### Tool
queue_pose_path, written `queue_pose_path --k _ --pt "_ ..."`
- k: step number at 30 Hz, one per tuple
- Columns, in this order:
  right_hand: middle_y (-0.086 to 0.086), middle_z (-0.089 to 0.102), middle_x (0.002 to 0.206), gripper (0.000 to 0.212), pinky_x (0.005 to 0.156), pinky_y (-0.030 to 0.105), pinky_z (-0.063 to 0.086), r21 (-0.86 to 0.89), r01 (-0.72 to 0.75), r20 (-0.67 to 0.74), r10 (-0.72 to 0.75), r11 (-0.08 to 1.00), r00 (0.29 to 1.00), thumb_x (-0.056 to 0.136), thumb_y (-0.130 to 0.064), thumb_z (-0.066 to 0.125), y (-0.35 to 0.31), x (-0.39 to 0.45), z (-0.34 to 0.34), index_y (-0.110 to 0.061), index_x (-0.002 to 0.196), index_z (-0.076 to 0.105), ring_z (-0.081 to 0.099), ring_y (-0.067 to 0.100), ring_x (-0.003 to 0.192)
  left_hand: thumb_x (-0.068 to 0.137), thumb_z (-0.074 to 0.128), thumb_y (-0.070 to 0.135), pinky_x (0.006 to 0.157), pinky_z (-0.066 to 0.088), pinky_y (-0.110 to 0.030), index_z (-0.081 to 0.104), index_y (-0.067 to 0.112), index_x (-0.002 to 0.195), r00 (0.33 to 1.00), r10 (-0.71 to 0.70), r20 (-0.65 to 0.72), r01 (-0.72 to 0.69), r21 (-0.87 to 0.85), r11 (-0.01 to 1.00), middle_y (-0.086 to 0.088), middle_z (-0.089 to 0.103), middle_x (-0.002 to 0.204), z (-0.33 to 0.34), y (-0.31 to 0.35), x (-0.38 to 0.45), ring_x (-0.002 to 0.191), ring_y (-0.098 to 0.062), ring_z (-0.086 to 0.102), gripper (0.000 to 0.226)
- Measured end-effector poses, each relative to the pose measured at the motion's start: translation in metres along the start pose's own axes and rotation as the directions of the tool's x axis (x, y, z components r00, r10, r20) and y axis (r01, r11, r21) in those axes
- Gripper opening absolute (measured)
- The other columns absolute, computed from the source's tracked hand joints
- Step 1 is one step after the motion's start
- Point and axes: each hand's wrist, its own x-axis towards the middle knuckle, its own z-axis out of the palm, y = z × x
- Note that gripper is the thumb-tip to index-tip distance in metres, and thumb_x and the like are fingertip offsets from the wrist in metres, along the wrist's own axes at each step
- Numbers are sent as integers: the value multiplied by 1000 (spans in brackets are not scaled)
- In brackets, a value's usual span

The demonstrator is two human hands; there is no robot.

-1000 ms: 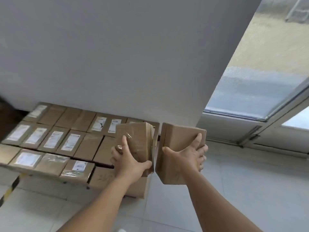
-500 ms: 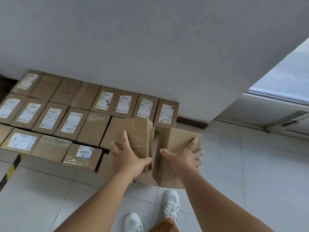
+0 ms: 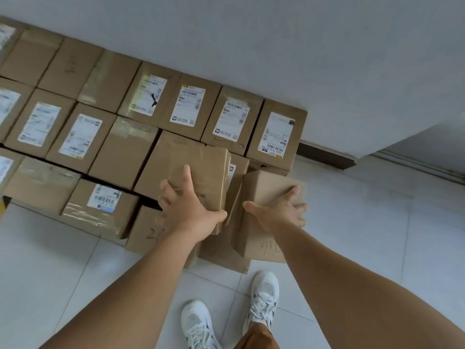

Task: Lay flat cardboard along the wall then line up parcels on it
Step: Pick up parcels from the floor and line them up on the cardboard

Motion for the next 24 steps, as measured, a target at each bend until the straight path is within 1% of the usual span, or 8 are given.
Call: queue_pose_path --k 5,7,10,13,16,18,21,24 --pt "17 -4 159 136 111 56 26 -28 -36 -27 35 999 999 59 -70 74 -15 34 25 -31 148 -21 22 49 137 55 80 50 106 28 -62 -13 51 139 1000 10 -3 -10 -29 1000 -3 -14 152 19 -6 24 140 -35 5 125" --pt "16 -5 159 132 112 55 24 1 -36 -39 36 999 999 63 -70 71 -20 43 32 -30 149 -21 20 48 139 56 81 50 106 29 -61 -13 52 138 1000 22 -1 -22 -32 999 -1 -16 152 23 -8 29 140 -34 4 125" --pt "14 0 159 124 113 54 25 118 -21 -12 23 993 1000 72 -62 70 -27 52 41 -25 150 -20 18 42 141 55 81 50 105 30 -62 -12 50 139 1000 26 -16 -27 -29 999 -3 -15 153 25 -10 35 140 -33 5 126" --pt "14 6 159 114 116 48 23 172 1 -19 2 985 1000 81 -49 68 -21 57 47 -15 152 -15 16 36 143 55 81 50 105 30 -62 -11 51 139 1000 21 -9 -22 -36 999 -3 -15 153 24 -10 38 140 -33 4 125" --pt "11 4 159 101 118 43 21 189 33 -18 -30 982 999 88 -40 62 -14 58 49 -9 152 -10 12 31 145 55 81 49 105 28 -63 -11 51 139 1000 22 3 -22 -31 999 -4 -15 153 23 -9 37 140 -34 3 125" --pt "9 2 159 100 117 44 24 180 34 8 -36 983 999 88 -41 61 -14 60 46 -10 152 -9 12 31 146 56 81 50 106 27 -62 -11 51 140 1000 29 12 -28 -34 999 -4 -15 153 22 -8 34 141 -34 2 124" --pt "8 7 158 96 111 49 33 147 65 60 -74 987 995 83 -55 58 -13 56 37 -14 153 5 21 31 143 57 80 50 107 26 -61 -11 50 140 999 25 39 -22 -72 997 -3 -14 154 19 -5 24 141 -33 2 124" --pt "2 12 158 81 108 44 37 186 223 52 -236 957 970 87 -61 49 -6 33 28 -16 150 26 32 27 138 57 80 51 108 28 -57 -12 49 142 997 -8 79 22 -169 985 -3 -8 155 17 2 6 141 -30 6 125"
